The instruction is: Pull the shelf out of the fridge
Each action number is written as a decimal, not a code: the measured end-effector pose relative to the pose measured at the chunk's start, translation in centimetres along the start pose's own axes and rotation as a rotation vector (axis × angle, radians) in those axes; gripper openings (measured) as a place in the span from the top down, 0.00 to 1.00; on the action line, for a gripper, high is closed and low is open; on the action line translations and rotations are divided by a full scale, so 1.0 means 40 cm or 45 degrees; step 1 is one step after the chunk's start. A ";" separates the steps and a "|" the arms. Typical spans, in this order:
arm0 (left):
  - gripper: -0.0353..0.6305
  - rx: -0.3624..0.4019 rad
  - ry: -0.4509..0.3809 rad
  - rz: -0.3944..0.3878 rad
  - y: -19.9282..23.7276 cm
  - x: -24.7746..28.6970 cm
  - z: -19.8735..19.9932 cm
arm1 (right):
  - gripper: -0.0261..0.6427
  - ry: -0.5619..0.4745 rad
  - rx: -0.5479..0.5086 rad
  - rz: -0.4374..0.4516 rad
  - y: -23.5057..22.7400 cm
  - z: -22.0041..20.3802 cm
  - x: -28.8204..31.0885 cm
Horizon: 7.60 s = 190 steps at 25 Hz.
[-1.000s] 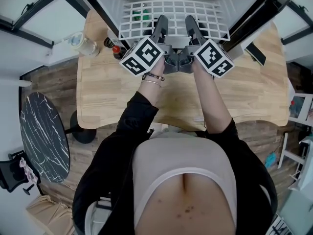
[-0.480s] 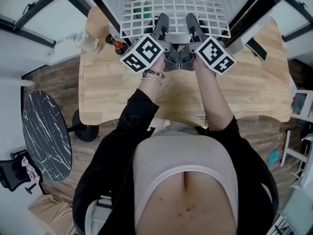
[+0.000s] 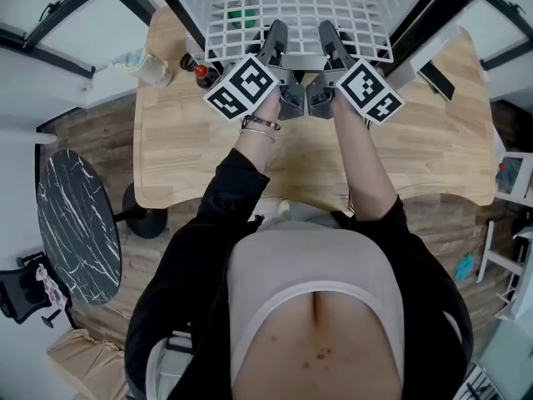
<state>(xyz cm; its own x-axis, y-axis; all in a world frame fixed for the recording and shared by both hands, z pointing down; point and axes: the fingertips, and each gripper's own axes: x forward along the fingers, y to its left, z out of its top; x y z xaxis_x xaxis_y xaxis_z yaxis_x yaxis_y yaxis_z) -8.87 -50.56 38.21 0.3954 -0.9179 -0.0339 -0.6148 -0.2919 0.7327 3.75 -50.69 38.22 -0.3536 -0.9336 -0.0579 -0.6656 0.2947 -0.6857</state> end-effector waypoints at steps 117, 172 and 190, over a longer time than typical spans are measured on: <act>0.74 -0.013 0.060 0.021 -0.043 -0.183 -0.072 | 0.75 0.016 0.065 -0.037 0.035 -0.047 -0.187; 0.74 0.072 0.012 -0.062 -0.178 -0.470 -0.107 | 0.75 -0.009 0.094 0.123 0.167 -0.078 -0.474; 0.74 0.049 -0.029 -0.064 -0.396 -0.727 -0.305 | 0.75 0.036 0.064 0.169 0.171 -0.022 -0.853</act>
<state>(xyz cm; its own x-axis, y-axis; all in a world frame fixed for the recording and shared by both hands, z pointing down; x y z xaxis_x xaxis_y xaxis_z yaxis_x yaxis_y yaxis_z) -2.30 -15.96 35.88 0.4109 -0.9077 -0.0858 -0.6203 -0.3473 0.7033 10.69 -16.65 36.14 -0.4550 -0.8808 -0.1308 -0.5782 0.4039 -0.7089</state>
